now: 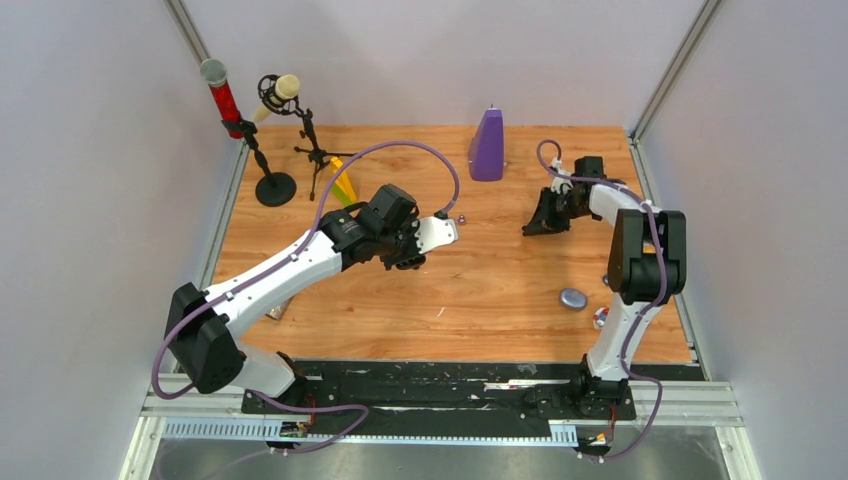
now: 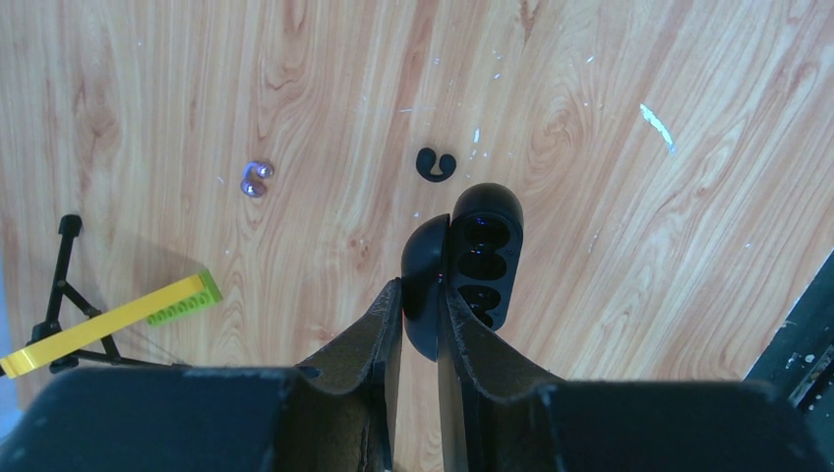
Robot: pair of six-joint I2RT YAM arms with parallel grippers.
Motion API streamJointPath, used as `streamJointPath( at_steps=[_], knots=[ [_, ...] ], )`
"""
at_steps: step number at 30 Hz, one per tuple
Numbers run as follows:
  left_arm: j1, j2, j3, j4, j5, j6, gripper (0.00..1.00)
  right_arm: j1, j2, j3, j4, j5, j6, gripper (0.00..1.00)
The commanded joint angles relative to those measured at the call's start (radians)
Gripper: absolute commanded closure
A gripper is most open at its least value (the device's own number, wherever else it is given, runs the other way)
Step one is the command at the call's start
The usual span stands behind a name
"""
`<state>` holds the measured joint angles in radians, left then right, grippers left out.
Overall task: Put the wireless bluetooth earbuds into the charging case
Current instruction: Pick up the earbud from the center of the board.
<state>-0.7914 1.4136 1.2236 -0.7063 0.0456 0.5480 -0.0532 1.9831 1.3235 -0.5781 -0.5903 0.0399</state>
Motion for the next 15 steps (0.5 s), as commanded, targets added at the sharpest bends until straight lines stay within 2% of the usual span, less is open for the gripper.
streamJointPath(
  at_steps=[1,11,15],
  knots=[
    [-0.005,-0.037,0.01,0.018,0.048,-0.005,0.75,0.015,-0.183,-0.021,0.021,-0.01,-0.145,0.97],
    [-0.005,0.005,0.032,-0.014,0.132,-0.016,0.75,0.049,-0.546,-0.18,-0.054,0.032,-0.684,0.99],
    [-0.005,0.052,0.049,-0.028,0.155,-0.028,0.75,0.094,-0.703,-0.249,-0.084,0.0,-0.858,1.0]
  ],
)
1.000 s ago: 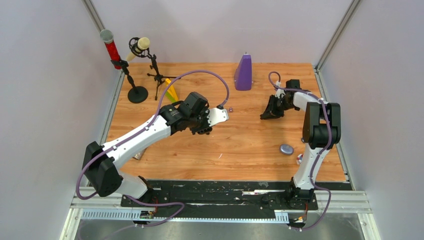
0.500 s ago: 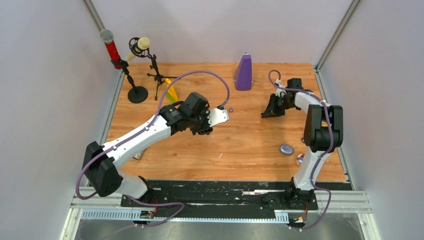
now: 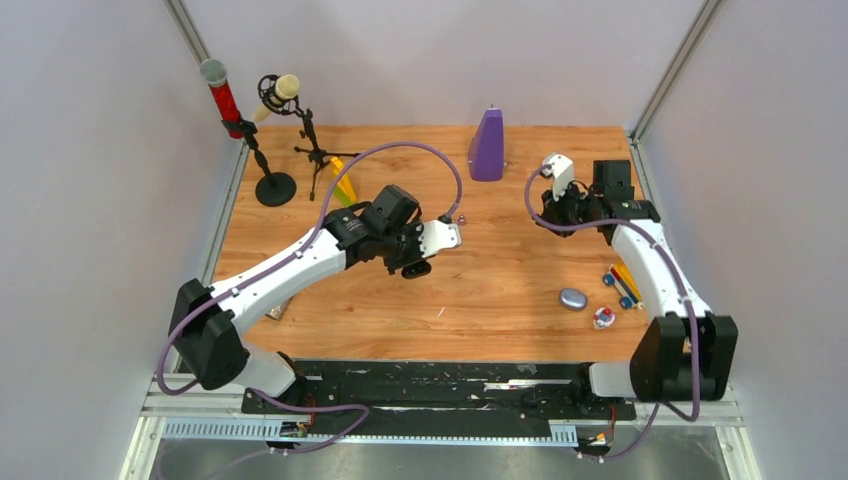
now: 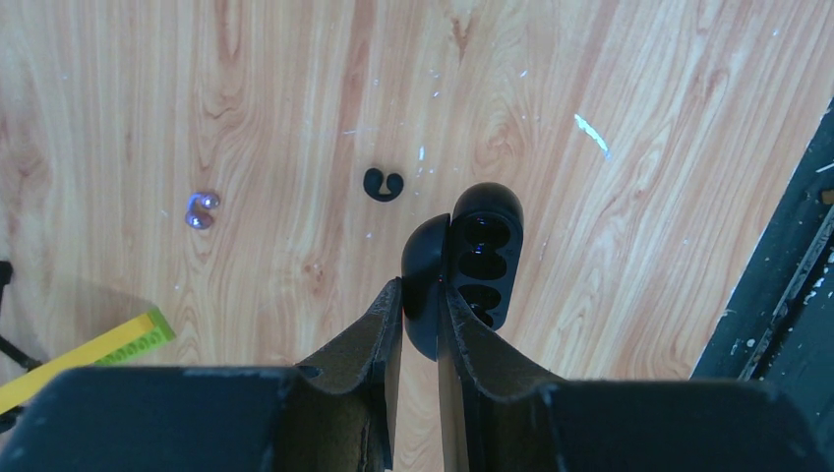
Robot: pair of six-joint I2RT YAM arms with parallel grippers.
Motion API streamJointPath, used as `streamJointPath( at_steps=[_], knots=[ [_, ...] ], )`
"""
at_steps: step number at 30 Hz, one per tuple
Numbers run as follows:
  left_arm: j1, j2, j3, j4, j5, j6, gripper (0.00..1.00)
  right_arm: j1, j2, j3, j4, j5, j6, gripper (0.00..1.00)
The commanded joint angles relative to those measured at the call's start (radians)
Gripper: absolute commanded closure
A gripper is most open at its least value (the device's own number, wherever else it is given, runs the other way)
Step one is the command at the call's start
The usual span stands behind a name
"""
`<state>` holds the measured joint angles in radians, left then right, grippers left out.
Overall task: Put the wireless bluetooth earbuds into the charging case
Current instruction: Pick up the earbud from the center of the board, then place the earbud in the charging case.
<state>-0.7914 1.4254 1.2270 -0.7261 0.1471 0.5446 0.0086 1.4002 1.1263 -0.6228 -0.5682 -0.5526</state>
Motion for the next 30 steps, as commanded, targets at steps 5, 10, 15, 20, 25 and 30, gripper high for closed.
streamJointPath(
  at_steps=[5,10,15,20,25,30],
  knots=[
    [-0.005,0.122,0.093,-0.025,0.063,-0.075,0.76,0.172,-0.303,-0.141,-0.06,0.087,-0.472,1.0],
    [-0.005,0.234,0.159,-0.028,-0.037,-0.167,0.76,0.407,-0.393,-0.179,-0.072,0.295,-0.561,0.99],
    [-0.005,0.312,0.223,-0.019,-0.172,-0.248,0.77,0.613,-0.353,-0.164,-0.105,0.434,-0.554,0.99],
    [-0.005,0.374,0.288,-0.046,-0.194,-0.282,0.78,0.754,-0.281,-0.174,-0.083,0.52,-0.543,1.0],
    [-0.005,0.465,0.397,-0.142,-0.158,-0.281,0.8,0.82,-0.253,-0.19,0.028,0.535,-0.547,1.0],
    [-0.005,0.495,0.447,-0.16,-0.117,-0.318,0.8,0.862,-0.232,-0.268,0.198,0.626,-0.619,1.0]
  ],
)
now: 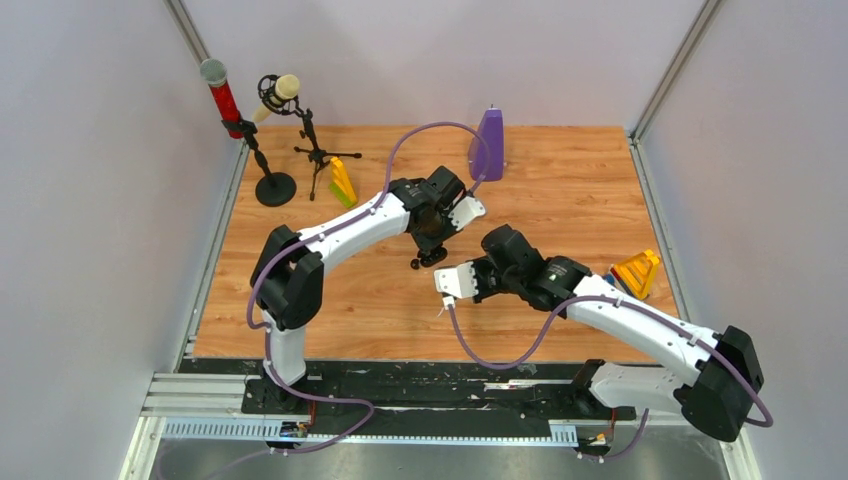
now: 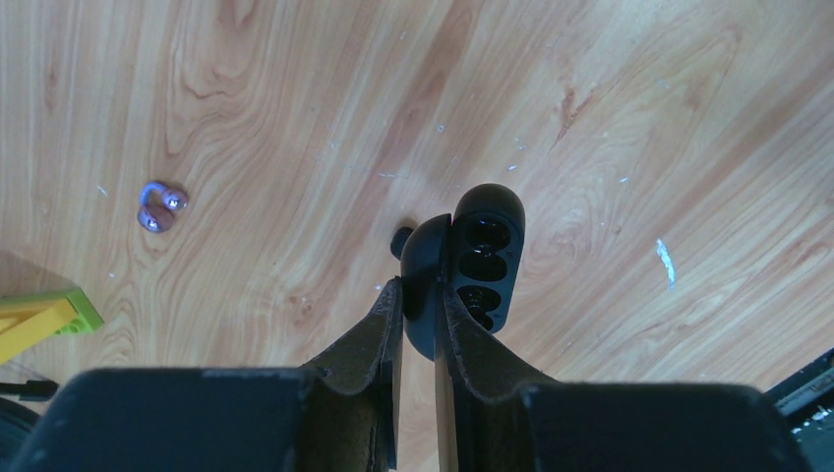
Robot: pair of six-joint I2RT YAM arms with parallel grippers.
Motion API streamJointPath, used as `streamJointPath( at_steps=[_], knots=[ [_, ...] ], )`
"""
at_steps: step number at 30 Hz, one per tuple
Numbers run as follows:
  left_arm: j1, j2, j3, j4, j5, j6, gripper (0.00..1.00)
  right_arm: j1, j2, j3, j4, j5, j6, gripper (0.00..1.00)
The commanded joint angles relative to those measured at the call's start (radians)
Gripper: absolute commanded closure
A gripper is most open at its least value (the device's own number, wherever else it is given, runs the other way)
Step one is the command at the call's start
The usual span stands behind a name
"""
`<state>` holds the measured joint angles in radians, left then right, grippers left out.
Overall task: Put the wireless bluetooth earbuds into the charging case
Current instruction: Place the earbud in the charging case.
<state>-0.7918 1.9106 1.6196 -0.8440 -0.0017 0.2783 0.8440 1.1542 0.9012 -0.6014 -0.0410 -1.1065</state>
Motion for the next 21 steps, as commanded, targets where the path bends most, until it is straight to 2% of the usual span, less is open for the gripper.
streamJointPath(
  at_steps=[1,9,21],
  knots=[
    [-0.004,0.019,0.062,-0.047,0.028,-0.063,0.8,0.032,0.027,-0.055,0.199,0.115,-0.079,1.0],
    [-0.037,0.057,0.097,-0.066,0.012,-0.079,0.8,0.06,0.111,-0.082,0.34,0.148,-0.099,1.0],
    [-0.096,0.062,0.084,-0.054,-0.033,-0.059,0.78,0.109,0.225,-0.051,0.348,0.172,-0.098,1.0]
  ],
)
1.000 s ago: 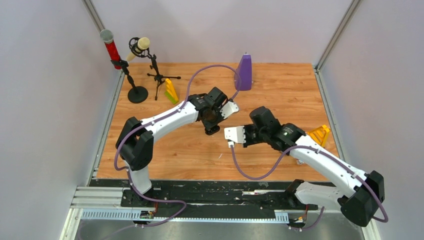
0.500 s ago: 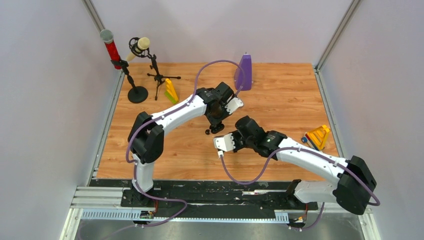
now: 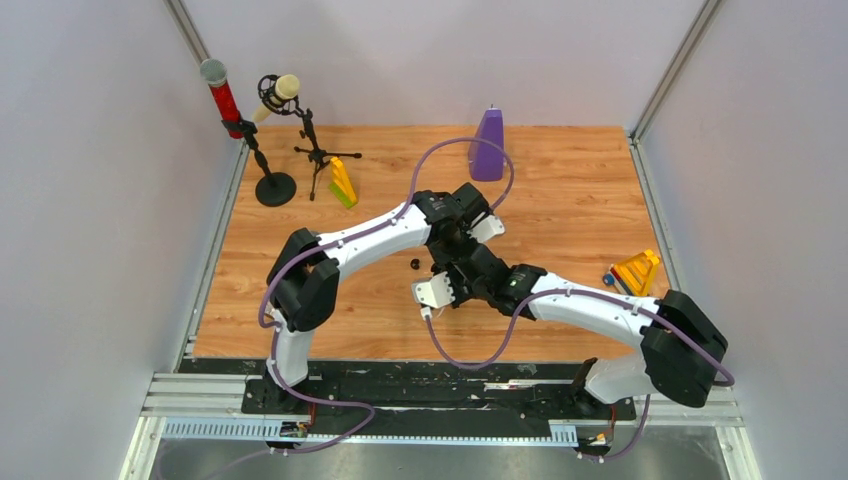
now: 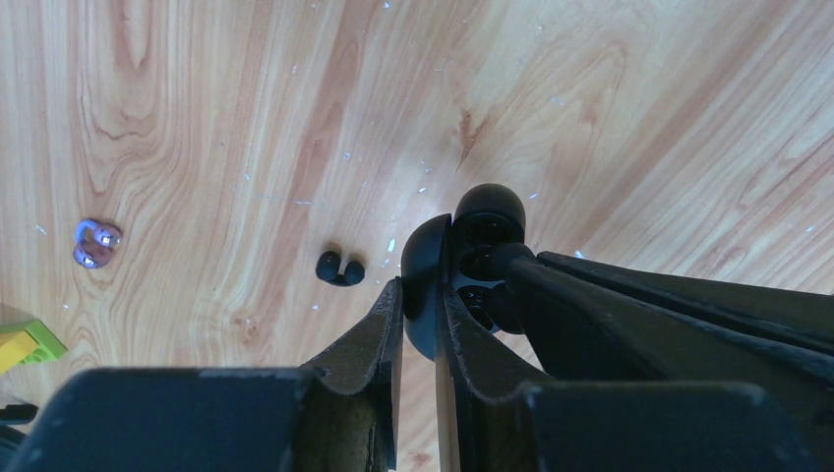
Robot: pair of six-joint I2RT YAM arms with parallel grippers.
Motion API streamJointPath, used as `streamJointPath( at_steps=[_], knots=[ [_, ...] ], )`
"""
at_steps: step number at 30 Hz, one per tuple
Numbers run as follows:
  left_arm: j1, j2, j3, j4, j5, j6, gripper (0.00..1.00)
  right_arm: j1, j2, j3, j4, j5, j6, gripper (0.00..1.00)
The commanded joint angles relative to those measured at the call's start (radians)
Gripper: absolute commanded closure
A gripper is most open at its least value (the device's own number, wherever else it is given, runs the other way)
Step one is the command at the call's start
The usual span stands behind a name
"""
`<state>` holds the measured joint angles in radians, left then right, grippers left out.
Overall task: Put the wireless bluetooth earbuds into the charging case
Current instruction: Place the earbud in the charging case.
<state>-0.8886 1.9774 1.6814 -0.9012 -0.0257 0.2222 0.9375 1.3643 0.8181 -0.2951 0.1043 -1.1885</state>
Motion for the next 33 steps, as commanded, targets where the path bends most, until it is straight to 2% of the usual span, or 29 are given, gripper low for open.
streamJointPath(
  at_steps=[1,33],
  knots=[
    [0.0,-0.007,0.021,0.004,-0.007,-0.002,0.78,0.018,0.017,0.034,0.042,0.028,-0.014,1.0],
    [-0.012,-0.023,0.009,0.006,0.019,0.013,0.78,0.041,0.071,0.031,0.077,0.084,-0.069,1.0]
  ],
)
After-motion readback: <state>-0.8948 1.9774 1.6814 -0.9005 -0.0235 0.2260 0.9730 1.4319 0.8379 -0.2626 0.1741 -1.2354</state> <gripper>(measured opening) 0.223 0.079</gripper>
